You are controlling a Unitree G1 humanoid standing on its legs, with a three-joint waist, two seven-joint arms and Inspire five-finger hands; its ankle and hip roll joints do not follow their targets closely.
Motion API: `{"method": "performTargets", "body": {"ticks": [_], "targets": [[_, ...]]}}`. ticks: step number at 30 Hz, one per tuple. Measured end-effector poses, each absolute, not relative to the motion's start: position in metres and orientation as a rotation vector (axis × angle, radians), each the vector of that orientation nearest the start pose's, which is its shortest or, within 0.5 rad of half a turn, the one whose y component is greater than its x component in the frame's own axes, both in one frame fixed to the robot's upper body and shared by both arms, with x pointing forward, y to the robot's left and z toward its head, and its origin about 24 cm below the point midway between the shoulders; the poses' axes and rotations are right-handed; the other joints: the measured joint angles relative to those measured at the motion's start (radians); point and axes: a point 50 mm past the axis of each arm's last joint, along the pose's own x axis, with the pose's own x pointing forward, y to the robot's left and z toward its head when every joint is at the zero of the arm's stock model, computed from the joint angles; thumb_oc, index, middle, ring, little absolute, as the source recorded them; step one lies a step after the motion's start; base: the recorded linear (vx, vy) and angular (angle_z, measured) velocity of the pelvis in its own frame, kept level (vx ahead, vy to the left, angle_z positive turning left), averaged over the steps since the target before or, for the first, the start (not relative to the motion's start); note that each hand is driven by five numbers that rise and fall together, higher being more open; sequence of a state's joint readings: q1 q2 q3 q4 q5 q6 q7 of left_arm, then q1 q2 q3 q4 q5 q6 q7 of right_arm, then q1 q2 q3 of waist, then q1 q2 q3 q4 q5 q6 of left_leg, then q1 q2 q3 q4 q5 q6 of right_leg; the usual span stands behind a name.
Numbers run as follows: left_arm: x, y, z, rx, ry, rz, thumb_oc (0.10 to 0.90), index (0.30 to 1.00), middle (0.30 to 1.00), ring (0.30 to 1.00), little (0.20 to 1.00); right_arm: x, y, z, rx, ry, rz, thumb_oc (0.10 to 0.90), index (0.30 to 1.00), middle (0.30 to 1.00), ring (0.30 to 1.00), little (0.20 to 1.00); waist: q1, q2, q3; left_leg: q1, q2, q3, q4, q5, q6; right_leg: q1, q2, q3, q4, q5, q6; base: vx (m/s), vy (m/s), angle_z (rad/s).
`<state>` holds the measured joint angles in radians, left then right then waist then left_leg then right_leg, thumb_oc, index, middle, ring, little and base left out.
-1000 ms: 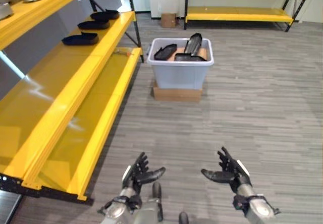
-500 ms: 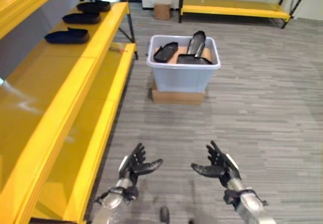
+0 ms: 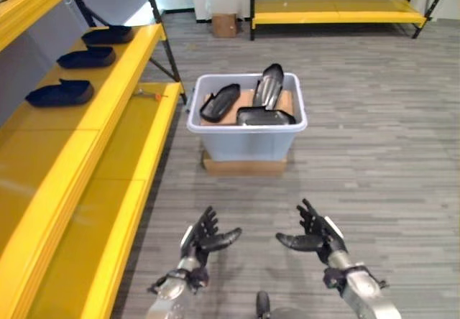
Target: Move parts from the plastic box to the shelf.
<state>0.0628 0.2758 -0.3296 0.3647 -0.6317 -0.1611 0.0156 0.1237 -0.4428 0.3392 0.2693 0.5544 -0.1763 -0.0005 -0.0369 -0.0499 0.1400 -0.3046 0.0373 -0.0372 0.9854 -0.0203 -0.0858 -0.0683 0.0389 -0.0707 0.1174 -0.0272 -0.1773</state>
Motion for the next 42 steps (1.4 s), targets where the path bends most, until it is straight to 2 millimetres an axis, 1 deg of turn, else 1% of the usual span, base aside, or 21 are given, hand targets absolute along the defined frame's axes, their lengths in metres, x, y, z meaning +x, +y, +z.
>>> {"method": "performTargets", "body": {"ticks": [1,4,6,8,9,11,14,17,18,19,20,22,25,28,29,30,31,34,35,38,42], "targets": [[0.212,0.164,-0.046,-0.291,0.355,-0.075,0.9,1.0,1.0,1.0,1.0,0.197,-0.192,-0.039,0.109,0.346,0.11,0.9,1.0,1.0,1.0,1.0,0.012,-0.047,0.006,-0.032,-0.024,0.026,-0.048,-0.053,0.035,0.031,-0.019,0.036,-0.015,-0.021,0.042,0.24,-0.016,0.21],[0.196,0.173,-0.056,-0.291,0.414,-0.041,0.9,1.0,1.0,1.0,1.0,0.192,-0.189,-0.043,0.129,0.36,0.094,0.9,1.0,1.0,1.0,1.0,0.004,-0.041,0.01,-0.082,-0.088,0.063,-0.35,-0.058,0.071,0.111,-0.001,0.039,-0.042,-0.014,0.076,0.25,0.028,-0.14],[0.191,0.176,-0.059,-0.286,0.426,-0.036,0.9,1.0,1.0,1.0,1.0,0.188,-0.191,-0.044,0.125,0.365,0.09,0.9,1.0,1.0,1.0,1.0,0.015,-0.019,0.006,-0.079,-0.081,0.14,-0.6,-0.027,0.105,0.135,0.02,0.026,-0.058,-0.094,0.167,0.29,0.049,-0.34],[0.188,0.174,-0.061,-0.289,0.437,-0.037,0.9,1.0,1.0,1.0,1.0,0.187,-0.198,-0.047,0.101,0.382,0.07,0.9,1.0,1.0,1.0,1.0,0.007,0.037,0.01,-0.082,-0.074,0.144,-0.86,0.023,0.112,0.161,0.084,0.013,-0.074,-0.097,0.124,0.25,0.058,-0.35],[0.185,0.178,-0.063,-0.281,0.449,-0.028,0.9,1.0,1.0,1.0,1.0,0.184,-0.198,-0.052,0.102,0.409,0.06,0.9,1.0,1.0,1.0,1.0,0.014,0.036,0.011,-0.086,-0.096,0.129,-0.917,0.044,0.128,0.182,0.096,0.028,-0.088,-0.093,0.118,0.35,0.105,-0.39],[0.181,0.182,-0.065,-0.274,0.462,-0.016,0.9,1.0,1.0,1.0,1.0,0.181,-0.196,-0.054,0.108,0.422,0.062,0.9,1.0,1.0,1.0,1.0,0.017,0.006,0.02,-0.068,-0.145,0.116,-0.905,0.072,0.157,0.214,0.091,0.059,-0.087,-0.094,0.119,0.36,0.113,-0.45],[0.17,0.182,-0.069,-0.286,0.486,-0.004,0.9,1.0,1.0,1.0,1.0,0.175,-0.2,-0.055,0.101,0.437,0.063,0.9,1.0,1.0,1.0,1.0,0.013,0.072,0.014,0.074,-0.122,0.052,-0.945,0.116,0.3,0.231,0.186,0.106,0.057,-0.122,0.146,0.39,0.144,-0.46],[0.182,0.182,-0.057,-0.277,0.432,-0.021,0.9,1.0,1.0,1.0,1.0,0.176,-0.192,-0.053,0.129,0.419,0.074,0.9,1.0,1.0,1.0,1.0,0.009,0.013,-0.016,0.109,-0.138,0.076,-0.924,0.113,0.342,0.191,0.158,0.084,0.213,-0.145,0.176,0.39,0.193,-0.27],[0.186,0.18,-0.056,-0.284,0.421,-0.024,0.9,1.0,1.0,1.0,1.0,0.175,-0.193,-0.053,0.129,0.423,0.074,0.9,1.0,1.0,1.0,1.0,0.019,0.013,-0.017,0.143,-0.145,0.06,-0.958,0.118,0.336,0.163,0.119,0.075,0.286,-0.219,0.154,0.35,0.239,-0.13],[0.19,0.173,-0.055,-0.303,0.413,-0.03,0.9,1.0,1.0,1.0,1.0,0.181,-0.194,-0.049,0.127,0.395,0.073,0.9,1.0,1.0,1.0,1.0,0.01,0.048,-0.021,0.182,-0.153,0.061,-0.977,0.104,0.338,0.112,0.0,0.09,0.378,-0.26,0.205,0.27,0.194,-0.11],[0.194,0.172,-0.053,-0.3,0.402,-0.04,0.9,1.0,1.0,1.0,1.0,0.18,-0.192,-0.05,0.136,0.398,0.07,0.9,1.0,1.0,1.0,1.0,0.009,0.041,-0.017,0.177,-0.173,0.066,-0.948,0.091,0.324,0.091,-0.038,0.11,0.418,-0.223,0.257,0.23,0.17,0.36],[0.209,0.171,-0.043,-0.279,0.356,-0.071,0.9,1.0,1.0,1.0,1.0,0.177,-0.187,-0.052,0.145,0.416,0.085,0.9,1.0,1.0,1.0,1.0,0.016,0.03,-0.013,0.188,-0.168,0.038,-0.918,0.068,0.272,-0.011,-0.032,0.106,0.661,-0.164,0.245,0.16,0.085,0.54],[0.209,0.173,-0.042,-0.272,0.356,-0.058,0.9,1.0,1.0,1.0,1.0,0.176,-0.183,-0.051,0.159,0.406,0.097,0.9,1.0,1.0,1.0,1.0,0.011,0.053,0.0,0.256,-0.162,-0.001,-0.943,0.018,0.289,-0.163,-0.066,0.097,0.748,-0.235,0.218,0.23,0.076,0.21],[0.206,0.176,-0.045,-0.264,0.369,-0.048,0.9,1.0,1.0,1.0,1.0,0.176,-0.182,-0.049,0.163,0.4,0.106,0.9,1.0,1.0,1.0,1.0,0.01,0.077,0.013,0.299,-0.122,-0.004,-0.937,-0.028,0.253,-0.282,-0.074,0.102,0.543,-0.227,0.221,0.18,0.004,-0.04],[0.205,0.177,-0.046,-0.262,0.376,-0.044,0.9,1.0,1.0,1.0,1.0,0.175,-0.182,-0.05,0.164,0.404,0.105,0.9,1.0,1.0,1.0,1.0,0.006,0.081,0.015,0.312,-0.107,-0.003,-0.937,-0.04,0.235,-0.306,-0.084,0.08,0.408,-0.188,0.225,0.28,-0.03,0.02],[0.201,0.18,-0.05,-0.256,0.394,-0.033,0.9,1.0,1.0,1.0,1.0,0.172,-0.182,-0.052,0.164,0.415,0.107,0.9,1.0,1.0,1.0,1.0,-0.004,0.053,0.022,0.351,-0.102,-0.006,-0.928,-0.077,0.204,-0.338,-0.099,0.077,0.231,-0.07,0.236,0.35,-0.048,0.09],[0.197,0.182,-0.054,-0.255,0.411,-0.025,0.9,1.0,1.0,1.0,1.0,0.172,-0.181,-0.053,0.165,0.419,0.106,0.9,1.0,1.0,1.0,1.0,-0.009,0.042,0.02,0.366,-0.099,-0.012,-0.923,-0.107,0.193,-0.333,-0.113,0.074,0.139,-0.025,0.251,0.33,-0.066,0.1],[0.185,0.183,-0.064,-0.262,0.46,-0.007,0.9,1.0,1.0,1.0,1.0,0.171,-0.184,-0.053,0.158,0.423,0.1,0.9,1.0,1.0,1.0,1.0,-0.027,0.011,0.018,0.427,-0.083,-0.035,-0.908,-0.18,0.122,-0.266,-0.131,0.04,-0.005,0.085,0.295,0.23,-0.097,0.21],[0.184,0.18,-0.066,-0.272,0.467,-0.006,0.9,1.0,1.0,1.0,1.0,0.171,-0.187,-0.053,0.146,0.424,0.098,0.9,1.0,1.0,1.0,1.0,-0.037,0.029,0.016,0.437,-0.053,-0.039,-0.897,-0.202,0.097,-0.256,-0.105,0.029,0.005,0.095,0.302,0.23,-0.124,0.43],[0.188,0.17,-0.064,-0.306,0.451,-0.027,0.9,1.0,1.0,1.0,1.0,0.172,-0.194,-0.052,0.127,0.423,0.085,0.9,1.0,1.0,1.0,1.0,-0.039,0.04,0.016,0.484,0.012,-0.025,-0.879,-0.198,0.073,-0.171,-0.035,0.031,-0.019,0.158,0.2,0.17,-0.106,0.46],[0.192,0.165,-0.058,-0.32,0.42,-0.055,0.9,1.0,1.0,1.0,1.0,0.192,-0.198,-0.037,0.101,0.351,0.096,0.9,1.0,1.0,1.0,1.0,-0.013,0.045,0.012,0.482,0.031,-0.005,-0.84,-0.153,0.036,-0.101,-0.007,0.025,-0.089,0.169,0.142,0.15,-0.115,0.05]]}}
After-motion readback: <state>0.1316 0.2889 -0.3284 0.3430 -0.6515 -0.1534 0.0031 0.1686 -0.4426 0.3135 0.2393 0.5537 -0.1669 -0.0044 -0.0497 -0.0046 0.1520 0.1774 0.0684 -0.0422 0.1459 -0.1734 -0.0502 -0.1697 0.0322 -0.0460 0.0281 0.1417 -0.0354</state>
